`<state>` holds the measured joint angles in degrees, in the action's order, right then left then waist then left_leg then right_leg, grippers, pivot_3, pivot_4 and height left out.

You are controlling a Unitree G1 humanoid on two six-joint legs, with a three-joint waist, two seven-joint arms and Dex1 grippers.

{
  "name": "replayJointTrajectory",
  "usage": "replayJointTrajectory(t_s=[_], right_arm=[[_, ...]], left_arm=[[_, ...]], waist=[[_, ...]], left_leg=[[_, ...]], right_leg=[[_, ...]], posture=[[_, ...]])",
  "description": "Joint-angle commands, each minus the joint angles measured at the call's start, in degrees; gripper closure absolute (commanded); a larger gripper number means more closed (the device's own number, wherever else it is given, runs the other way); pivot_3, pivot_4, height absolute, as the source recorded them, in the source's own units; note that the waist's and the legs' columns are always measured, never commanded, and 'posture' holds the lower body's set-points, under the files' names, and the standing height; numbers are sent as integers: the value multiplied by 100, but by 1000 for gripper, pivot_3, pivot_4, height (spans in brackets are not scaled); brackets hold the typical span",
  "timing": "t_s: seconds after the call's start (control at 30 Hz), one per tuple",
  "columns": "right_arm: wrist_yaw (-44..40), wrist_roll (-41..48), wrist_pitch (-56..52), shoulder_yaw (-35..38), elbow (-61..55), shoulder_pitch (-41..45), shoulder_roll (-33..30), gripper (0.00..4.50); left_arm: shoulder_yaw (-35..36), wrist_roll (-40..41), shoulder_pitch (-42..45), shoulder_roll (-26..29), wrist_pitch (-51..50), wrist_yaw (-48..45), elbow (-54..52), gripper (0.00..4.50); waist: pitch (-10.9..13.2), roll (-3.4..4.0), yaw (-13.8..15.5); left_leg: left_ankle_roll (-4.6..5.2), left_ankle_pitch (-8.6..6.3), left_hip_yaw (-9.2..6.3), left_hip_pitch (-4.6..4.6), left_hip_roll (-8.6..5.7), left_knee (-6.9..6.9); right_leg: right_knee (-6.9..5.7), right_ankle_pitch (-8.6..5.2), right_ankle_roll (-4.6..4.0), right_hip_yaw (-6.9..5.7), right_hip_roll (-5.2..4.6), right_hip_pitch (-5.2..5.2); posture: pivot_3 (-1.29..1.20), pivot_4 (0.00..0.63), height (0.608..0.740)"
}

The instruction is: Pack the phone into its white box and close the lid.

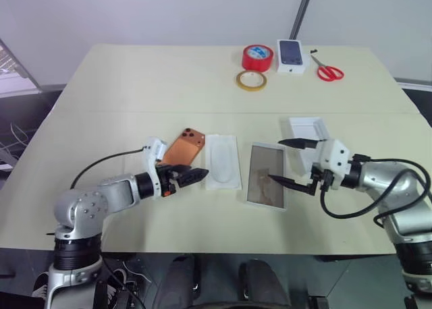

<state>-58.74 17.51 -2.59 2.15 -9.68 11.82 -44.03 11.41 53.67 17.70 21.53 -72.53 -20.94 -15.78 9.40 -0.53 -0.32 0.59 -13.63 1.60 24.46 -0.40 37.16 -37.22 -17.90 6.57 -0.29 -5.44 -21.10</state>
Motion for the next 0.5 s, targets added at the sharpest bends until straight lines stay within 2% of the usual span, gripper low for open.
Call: replayJointTrajectory(t_s=[0.03, 0.13, 0.5], right_arm=[[39, -5, -24, -10, -256, 103, 12, 15], [26, -30, -99, -216, -430, 146, 104, 15], [241, -222, -22, -360, -321, 235, 307, 15]], left_arm=[[196, 207, 175, -276, -151, 297, 100, 78], [305, 205, 269, -785, -253, 708, 470, 78], [524, 305, 516, -1386, -217, 964, 1244, 78]], waist=[[-1, 1, 5], [0, 0, 58], [-2, -3, 121]], left_leg=[[0, 0, 0, 0, 0, 0], [-2, 1, -1, -3, -1, 4], [-25, 15, -7, -7, -10, 8]], right_leg=[[0, 0, 0, 0, 0, 1], [0, 0, 0, 0, 0, 6], [1, 0, -1, -4, -3, 16]], posture=[[0, 150, 728], [0, 150, 728], [0, 150, 728]])
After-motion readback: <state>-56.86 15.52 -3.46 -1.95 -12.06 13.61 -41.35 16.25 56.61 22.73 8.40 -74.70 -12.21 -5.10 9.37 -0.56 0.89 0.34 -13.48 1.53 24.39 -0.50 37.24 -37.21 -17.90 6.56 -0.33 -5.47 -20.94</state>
